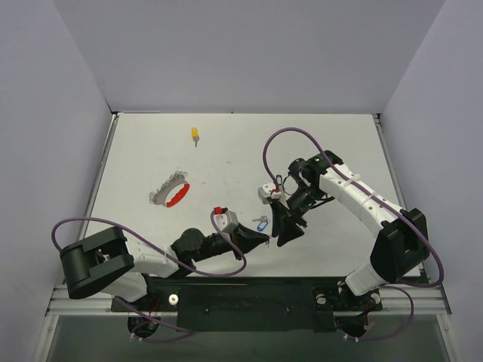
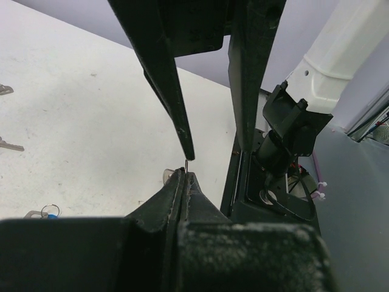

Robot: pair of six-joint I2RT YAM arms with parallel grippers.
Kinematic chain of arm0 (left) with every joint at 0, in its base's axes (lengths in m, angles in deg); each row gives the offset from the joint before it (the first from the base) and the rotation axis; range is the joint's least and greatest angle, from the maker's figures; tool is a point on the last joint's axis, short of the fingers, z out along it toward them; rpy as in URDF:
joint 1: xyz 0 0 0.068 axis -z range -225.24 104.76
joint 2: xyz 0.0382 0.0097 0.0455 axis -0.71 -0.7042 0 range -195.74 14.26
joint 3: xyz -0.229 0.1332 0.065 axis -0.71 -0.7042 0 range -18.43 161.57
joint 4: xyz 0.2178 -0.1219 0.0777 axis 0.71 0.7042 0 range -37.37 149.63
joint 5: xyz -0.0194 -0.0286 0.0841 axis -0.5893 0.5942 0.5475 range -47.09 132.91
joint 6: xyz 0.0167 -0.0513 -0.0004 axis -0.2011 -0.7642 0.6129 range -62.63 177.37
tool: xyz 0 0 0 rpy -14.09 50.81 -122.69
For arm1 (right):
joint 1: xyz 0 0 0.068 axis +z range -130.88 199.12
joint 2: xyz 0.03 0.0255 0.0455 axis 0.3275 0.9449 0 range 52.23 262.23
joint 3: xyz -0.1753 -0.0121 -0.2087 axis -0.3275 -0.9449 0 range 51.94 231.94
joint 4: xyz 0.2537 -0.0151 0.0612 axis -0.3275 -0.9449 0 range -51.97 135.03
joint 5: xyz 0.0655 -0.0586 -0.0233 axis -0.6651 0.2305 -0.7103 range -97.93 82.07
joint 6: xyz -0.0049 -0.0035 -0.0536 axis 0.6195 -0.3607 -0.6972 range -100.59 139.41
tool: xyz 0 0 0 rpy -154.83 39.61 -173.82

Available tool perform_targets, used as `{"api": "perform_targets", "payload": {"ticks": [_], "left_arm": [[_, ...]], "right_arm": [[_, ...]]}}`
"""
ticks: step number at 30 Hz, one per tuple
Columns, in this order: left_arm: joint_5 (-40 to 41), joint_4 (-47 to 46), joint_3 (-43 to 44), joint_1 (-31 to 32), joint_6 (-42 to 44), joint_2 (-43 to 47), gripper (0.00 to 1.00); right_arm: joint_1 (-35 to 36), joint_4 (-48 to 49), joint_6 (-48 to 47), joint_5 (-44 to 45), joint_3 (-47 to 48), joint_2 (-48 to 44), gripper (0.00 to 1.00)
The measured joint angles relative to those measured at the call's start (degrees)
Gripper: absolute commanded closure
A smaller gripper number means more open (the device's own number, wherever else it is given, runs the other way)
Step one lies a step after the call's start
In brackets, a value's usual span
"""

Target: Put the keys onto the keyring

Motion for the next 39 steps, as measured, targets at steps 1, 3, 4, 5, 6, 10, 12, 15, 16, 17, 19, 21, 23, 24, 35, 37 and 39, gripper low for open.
{"api": "perform_targets", "payload": {"ticks": [1, 3, 4, 5, 6, 10, 12, 15, 16, 17, 19, 21, 23, 24, 35, 37, 39], "left_arm": [[-0.09, -0.02, 0.04, 0.0, -0.28, 0.02, 1.0], [-0.09, 0.0, 0.07, 0.0, -0.74, 0.04, 1.0], [-0.04, 0.02, 0.07, 0.0, -0.87, 0.13, 1.0], [0.17, 0.04, 0.04, 0.0, -0.96, 0.44, 1.0], [0.57, 0.07, 0.0, 0.0, -0.96, 0.94, 1.0], [2.99, 0.11, -0.35, -0.35, -0.96, 4.81, 1.0], [4.24, 0.02, -0.59, -0.87, -0.94, 7.58, 1.0], [6.32, -0.04, -0.72, -2.54, -0.92, 11.58, 1.0], [6.78, -0.02, -0.79, -3.19, -0.9, 12.87, 1.0], [7.41, 0.02, -0.9, -3.76, -0.85, 14.05, 1.0], [8.68, 0.39, -1.11, -4.98, -0.63, 16.63, 1.0], [9.27, 0.46, -1.68, -6.19, -0.46, 18.93, 1.0], [9.49, 0.44, -2.43, -7.08, -0.46, 20.52, 1.0], [9.51, 0.44, -2.75, -7.48, -0.46, 21.0, 1.0], [7.54, 0.02, -2.93, -7.8, -1.46, 15.5, 1.0], [7.37, 0.0, -2.93, -7.8, -1.84, 15.37, 1.0], [7.06, -0.02, -2.93, -7.8, -2.19, 15.37, 1.0]], "right_arm": [[-0.02, 0.5, 1.03, 0.28, 0.35, 0.22, 0.64], [-0.31, 1.2, 2.97, 0.87, 0.98, 0.5, 0.63], [-0.48, 1.6, 4.37, 1.44, 1.49, 0.7, 0.63], [-0.74, 1.9, 6.23, 2.32, 2.54, 0.98, 0.63], [-1.07, 2.25, 7.76, 3.1, 3.52, 1.16, 0.63], [-1.9, 3.76, 13.03, 6.51, 6.86, 1.29, 0.65], [-1.95, 7.58, 18.62, 9.88, 7.85, 1.09, 0.65], [-1.97, 18.1, 30.69, 17.75, 8.02, 0.11, 0.61], [-2.19, 21.55, 34.16, 19.65, 8.02, -0.35, 0.59], [-2.62, 24.41, 37.2, 20.24, 8.02, -0.68, 0.54], [-4.24, 29.2, 41.86, 18.32, 8.02, -1.31, 0.51], [-5.95, 33.16, 44.65, 14.21, 7.58, -2.1, 0.5], [-6.6, 35.26, 45.24, 11.32, 6.21, -3.28, 0.5], [-6.16, 35.21, 44.68, 10.51, 5.84, -3.56, 0.51], [3.04, 28.87, 36.04, 4.07, 7.34, -3.23, 0.57], [2.12, 28.26, 35.47, 3.32, 7.37, -3.23, 0.59], [1.53, 27.93, 34.93, 2.8, 7.39, -3.23, 0.61]]}}
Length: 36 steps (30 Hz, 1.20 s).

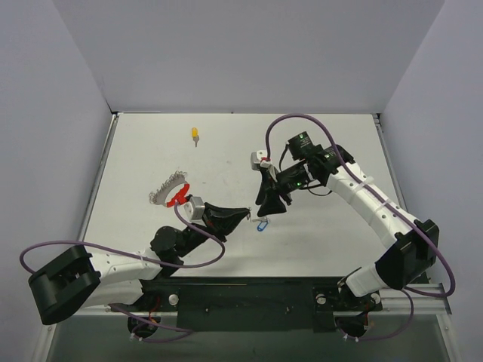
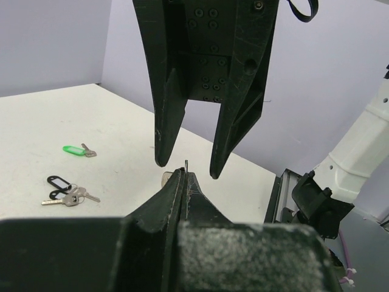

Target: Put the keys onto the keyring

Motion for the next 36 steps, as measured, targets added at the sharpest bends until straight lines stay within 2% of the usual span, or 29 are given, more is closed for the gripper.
{"api": "perform_targets", "payload": {"ticks": [19, 30, 36], "left_arm": [[-1.92, -0.02, 0.0, 0.81, -2.27, -4.17, 1.0], [-1.92, -0.02, 0.0, 0.81, -2.36, -4.15, 1.0], [-1.9, -0.02, 0.0, 0.81, -2.36, -4.09, 1.0]], "right_arm": [[1.09, -0.96, -1.49, -1.16, 0.0, 0.98, 0.73], [1.55, -0.96, -1.9, -1.11, 0.0, 2.14, 0.87], [1.84, -0.96, -1.97, -1.09, 0.0, 2.14, 0.88]]}}
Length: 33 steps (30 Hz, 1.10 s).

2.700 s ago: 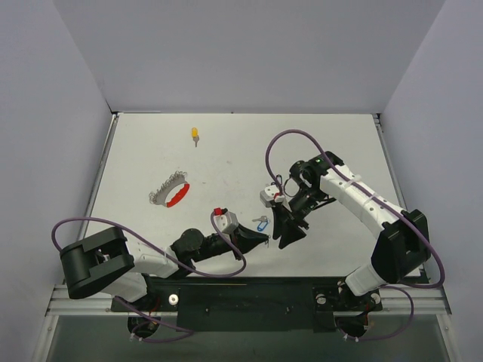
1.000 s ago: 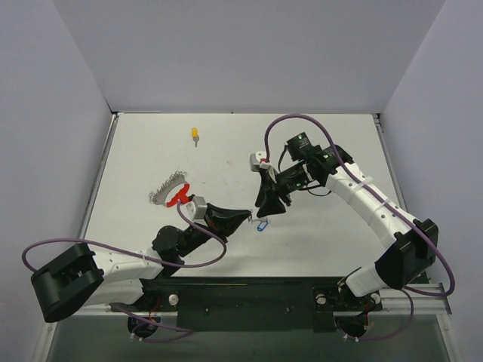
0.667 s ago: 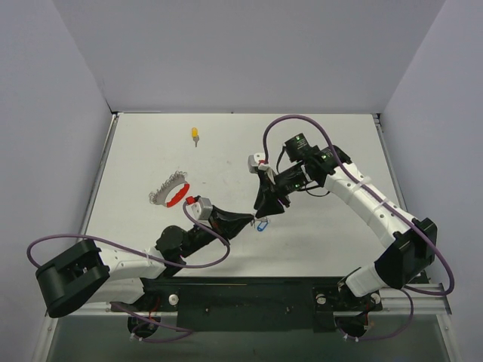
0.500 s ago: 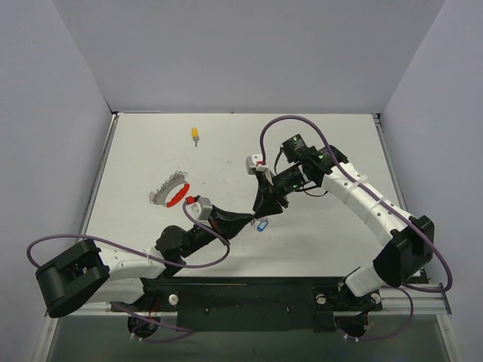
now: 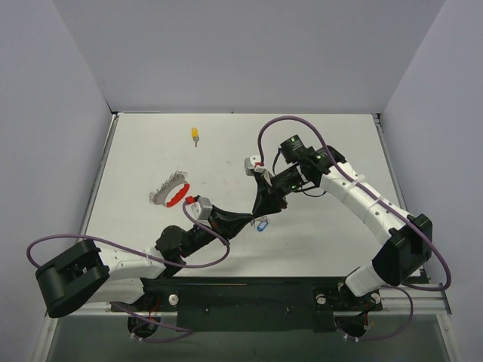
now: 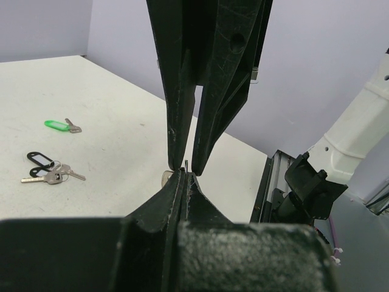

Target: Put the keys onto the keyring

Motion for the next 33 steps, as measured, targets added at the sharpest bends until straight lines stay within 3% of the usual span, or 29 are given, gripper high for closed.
{"api": "perform_targets", "payload": {"ticks": [3, 5, 17, 20, 23, 27, 33], "left_arm": [[0.02, 0.0, 0.0, 0.0, 0.0, 0.02, 1.0], [0.02, 0.0, 0.0, 0.0, 0.0, 0.09, 1.0], [0.02, 0.09, -0.17, 0.07, -0.44, 0.24, 1.0], [0.24, 0.24, -0.57, 0.22, -0.74, 0.59, 0.68], [1.18, 0.59, -1.14, 0.2, -1.22, 2.54, 0.5], [4.13, 5.07, -2.12, -0.28, -1.77, 12.39, 0.38], [7.52, 16.11, -2.21, -1.25, -1.01, 26.8, 0.31]], "right_arm": [[0.28, 0.0, -0.17, 0.02, -0.02, 0.0, 0.92], [0.46, -0.02, -0.37, 0.02, -0.02, 0.0, 0.99], [0.5, -0.85, -1.18, 0.02, 0.07, 0.15, 1.0], [0.5, -1.73, -1.2, 0.02, 0.63, 0.94, 1.0], [0.57, -2.95, -1.44, 0.61, 0.79, 1.31, 1.0], [0.37, -5.22, -2.71, 1.75, 1.11, 1.73, 1.0], [0.28, -8.04, -5.4, 2.16, 1.49, 1.79, 1.0]]}}
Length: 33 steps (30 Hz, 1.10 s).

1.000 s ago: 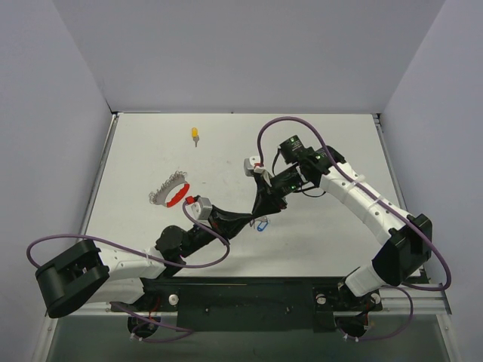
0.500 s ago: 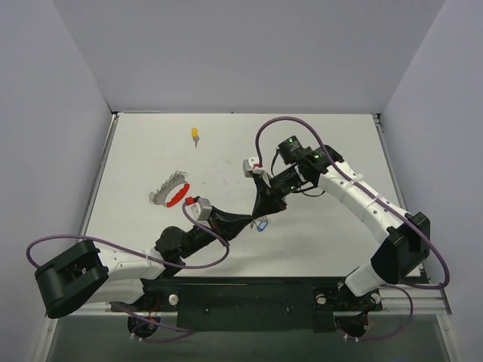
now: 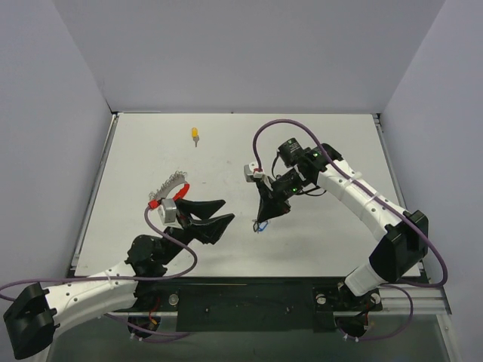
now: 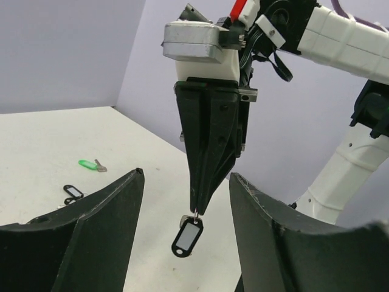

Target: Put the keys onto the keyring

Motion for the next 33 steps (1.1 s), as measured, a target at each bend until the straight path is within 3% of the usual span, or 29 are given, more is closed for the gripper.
{"api": "perform_targets", "payload": {"ticks": [8, 14, 20, 25, 33], "left_arm": [[-0.55, 12.0, 0.24, -0.5, 0.04, 0.83, 0.3], [-4.52, 16.04, 1.05, -0.81, 0.46, -1.95, 0.3], [-8.72, 16.04, 1.05, -0.81, 3.52, -1.38, 0.31], [-11.82, 15.15, 0.92, -0.81, 6.91, 0.33, 0.32], [-13.4, 14.36, -0.37, -0.81, 10.62, 2.86, 0.32]], "right_arm": [[0.0, -5.86, -7.89, -0.79, 1.18, 0.48, 1.0], [0.13, -17.44, -31.1, -2.12, 2.45, 1.92, 1.0], [1.55, -20.85, -48.92, -1.99, 1.36, 2.19, 1.0], [4.24, -21.73, -54.49, -0.94, 0.22, 1.9, 1.0], [7.08, -22.38, -55.82, -0.15, -0.28, 0.28, 1.0]]}}
